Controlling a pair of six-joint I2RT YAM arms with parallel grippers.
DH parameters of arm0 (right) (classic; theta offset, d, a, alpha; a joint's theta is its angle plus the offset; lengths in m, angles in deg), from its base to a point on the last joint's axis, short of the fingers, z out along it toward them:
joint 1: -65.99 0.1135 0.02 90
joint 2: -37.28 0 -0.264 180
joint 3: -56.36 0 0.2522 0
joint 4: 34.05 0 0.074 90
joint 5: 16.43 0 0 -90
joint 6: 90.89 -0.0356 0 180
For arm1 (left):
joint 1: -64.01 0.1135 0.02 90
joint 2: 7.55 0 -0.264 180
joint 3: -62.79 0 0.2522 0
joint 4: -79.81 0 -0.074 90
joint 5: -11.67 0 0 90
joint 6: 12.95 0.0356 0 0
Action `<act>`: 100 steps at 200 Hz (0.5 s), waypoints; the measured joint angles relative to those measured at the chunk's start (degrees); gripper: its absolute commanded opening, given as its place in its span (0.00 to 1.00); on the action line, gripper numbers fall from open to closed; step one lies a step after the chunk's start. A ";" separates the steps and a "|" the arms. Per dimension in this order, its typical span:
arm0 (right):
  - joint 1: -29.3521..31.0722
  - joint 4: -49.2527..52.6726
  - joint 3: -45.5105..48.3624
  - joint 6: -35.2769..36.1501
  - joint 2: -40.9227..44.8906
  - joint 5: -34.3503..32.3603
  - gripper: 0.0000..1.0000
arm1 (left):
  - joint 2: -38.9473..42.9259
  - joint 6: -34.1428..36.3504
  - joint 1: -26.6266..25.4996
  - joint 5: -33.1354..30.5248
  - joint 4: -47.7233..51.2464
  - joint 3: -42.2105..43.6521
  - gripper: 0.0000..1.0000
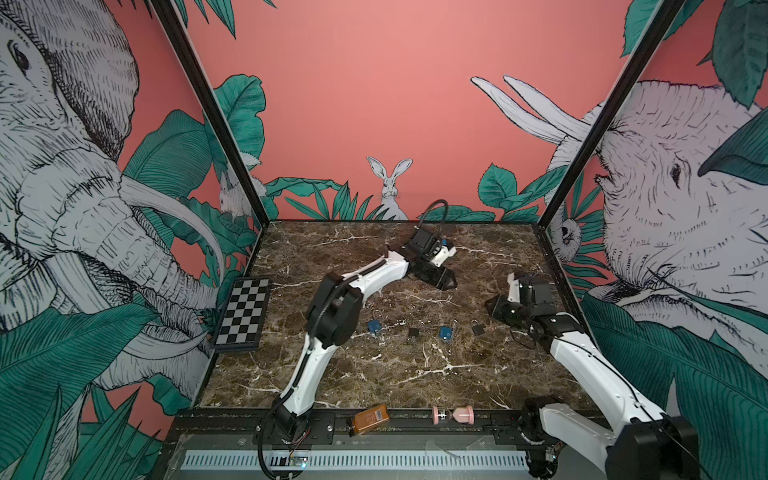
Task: Lock with the key
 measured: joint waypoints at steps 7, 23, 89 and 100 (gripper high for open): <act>2.36 1.29 -0.92 0.02 0.22 -1.40 0.32 | 4.66 -1.64 0.90 -1.03 -3.15 5.09 0.71; 6.99 3.87 -2.47 -0.22 1.01 -4.00 0.32 | 14.03 -4.17 2.03 -1.38 -9.57 14.80 0.71; 23.61 9.16 -4.74 -5.35 -3.43 -17.25 0.48 | 36.46 -8.70 0.72 -3.15 -19.17 41.79 0.71; 26.14 8.94 -5.49 -6.43 -6.54 -18.86 0.49 | 38.47 -9.73 0.79 -3.26 -21.99 46.21 0.71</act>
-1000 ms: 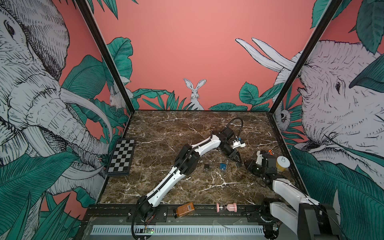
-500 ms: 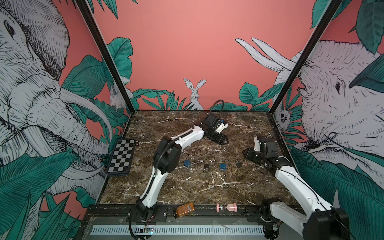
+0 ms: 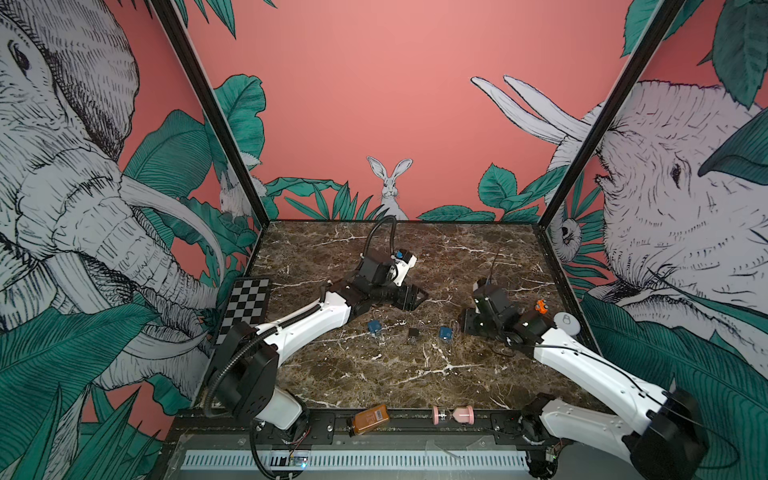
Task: Lock with the key
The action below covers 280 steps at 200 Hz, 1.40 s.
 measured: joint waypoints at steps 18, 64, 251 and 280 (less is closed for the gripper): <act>3.30 -0.26 -1.95 -1.40 -6.16 -2.36 0.50 | 1.44 -1.88 0.09 -0.02 -3.26 4.76 0.72; 6.60 -0.48 -7.19 -5.09 -17.51 -6.56 0.53 | 1.33 -5.31 0.09 0.92 -10.51 8.04 0.72; 7.32 -0.94 -8.48 -15.74 -28.46 -6.86 0.48 | 0.83 -9.14 2.93 5.11 -17.18 10.67 0.73; 7.32 -2.19 -7.89 -15.85 -29.49 -6.75 0.46 | 0.46 -9.31 2.93 5.33 -17.27 10.67 0.74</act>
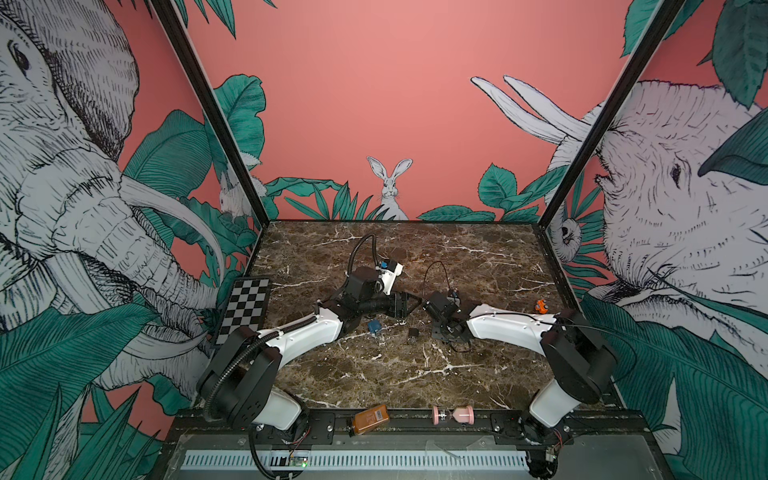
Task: Lock with the key
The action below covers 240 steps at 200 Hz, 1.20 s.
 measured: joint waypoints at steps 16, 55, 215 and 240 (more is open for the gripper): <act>0.00 -0.24 0.02 0.11 -0.90 0.15 0.45 | -0.24 0.00 0.00 0.13 -0.15 0.00 0.73; 0.00 -0.68 0.02 0.39 -1.25 0.22 0.41 | -1.07 -0.20 0.00 0.68 -0.15 0.00 0.73; 0.00 -12.26 8.44 31.98 15.08 9.68 0.18 | -5.90 -0.26 0.39 -0.28 5.68 -2.29 0.66; 0.00 -14.29 9.20 38.71 19.39 13.16 0.18 | -7.08 -1.62 0.39 1.90 4.98 -2.60 0.65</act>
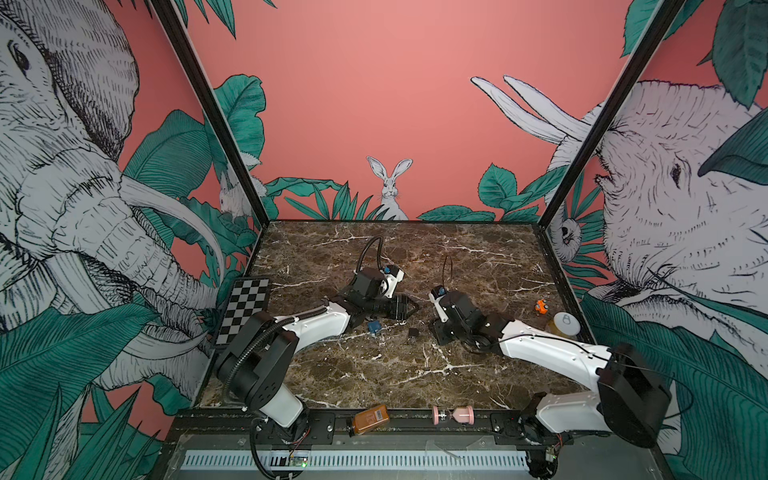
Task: Lock with the key
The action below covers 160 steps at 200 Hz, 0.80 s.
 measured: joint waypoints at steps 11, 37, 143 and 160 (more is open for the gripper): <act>0.00 -0.61 0.00 2.32 0.98 1.44 0.18 | -0.39 -0.85 -0.02 1.07 -0.72 -0.26 0.65; 0.00 -0.96 0.00 5.97 2.73 4.00 0.17 | -1.01 -2.84 -0.02 3.78 -3.19 -1.07 0.64; 0.00 0.90 -2.45 10.23 4.28 7.78 0.18 | -5.31 -5.86 -2.34 8.28 -6.82 -3.76 0.49; 0.00 1.40 -2.51 10.49 4.85 8.11 0.18 | -5.33 -5.92 -2.34 8.57 -6.97 -4.52 0.43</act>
